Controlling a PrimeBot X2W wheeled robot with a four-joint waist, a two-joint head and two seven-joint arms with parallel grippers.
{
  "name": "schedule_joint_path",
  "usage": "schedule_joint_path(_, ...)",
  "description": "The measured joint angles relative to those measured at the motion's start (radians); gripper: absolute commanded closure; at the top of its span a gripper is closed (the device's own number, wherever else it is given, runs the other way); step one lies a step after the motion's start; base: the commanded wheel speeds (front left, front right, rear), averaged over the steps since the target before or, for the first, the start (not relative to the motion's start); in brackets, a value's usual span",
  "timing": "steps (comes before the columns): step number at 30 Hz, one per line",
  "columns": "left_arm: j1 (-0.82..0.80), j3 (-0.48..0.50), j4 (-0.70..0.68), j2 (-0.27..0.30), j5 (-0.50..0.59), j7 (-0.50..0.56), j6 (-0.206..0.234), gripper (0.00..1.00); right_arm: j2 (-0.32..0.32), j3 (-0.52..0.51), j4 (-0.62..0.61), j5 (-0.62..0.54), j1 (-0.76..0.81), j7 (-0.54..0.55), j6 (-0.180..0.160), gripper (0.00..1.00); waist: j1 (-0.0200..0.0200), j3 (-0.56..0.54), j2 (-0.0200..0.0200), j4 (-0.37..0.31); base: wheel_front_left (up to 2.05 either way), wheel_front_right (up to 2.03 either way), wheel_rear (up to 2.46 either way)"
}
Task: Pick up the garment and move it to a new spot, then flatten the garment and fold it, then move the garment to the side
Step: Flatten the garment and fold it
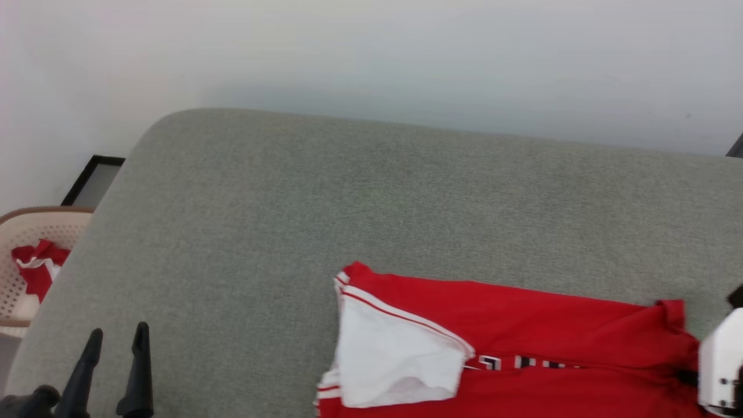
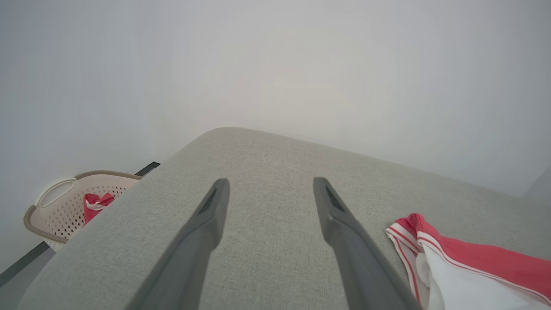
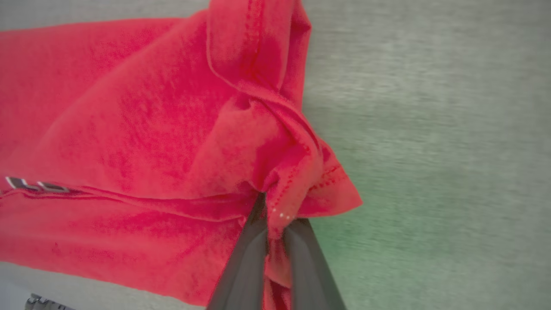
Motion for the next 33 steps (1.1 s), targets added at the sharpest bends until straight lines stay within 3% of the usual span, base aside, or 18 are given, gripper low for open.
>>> schedule_joint_path(10, 0.005, 0.036, 0.018, -0.026, 0.022, 0.000, -0.036, 0.00, -0.103, -0.074, 0.084, -0.055, -0.033, -0.039, 0.000, 1.00, 0.0000, -0.002, 0.0000, -0.049, 0.00, 0.00, 0.00)
schedule_joint_path(15, 0.005, 0.040, 0.031, -0.031, 0.026, 0.000, -0.044, 0.00, -0.117, -0.055, 0.079, -0.087, -0.044, -0.030, -0.001, 1.00, 0.0000, -0.004, 0.0000, -0.069, 0.00, 0.00, 0.00)
schedule_joint_path(19, 0.010, 0.047, 0.036, -0.033, 0.026, 0.000, -0.045, 0.00, -0.112, -0.004, -0.031, -0.038, -0.042, 0.003, -0.001, 1.00, 0.0000, -0.007, 0.0000, -0.082, 0.00, 0.00, 0.00)
schedule_joint_path(26, 0.013, 0.052, 0.036, -0.042, 0.032, 0.000, -0.044, 0.00, -0.084, 0.109, -0.345, 0.098, 0.011, 0.094, -0.001, 1.00, 0.0000, -0.005, 0.0000, -0.087, 0.00, 0.00, 0.00)
schedule_joint_path(33, -0.002, 0.029, 0.046, -0.054, 0.033, 0.000, -0.045, 0.00, 0.016, 0.255, -0.508, 0.138, 0.009, 0.119, -0.001, 1.00, 0.0001, 0.000, 0.0000, -0.068, 0.00, 0.00, 0.00)
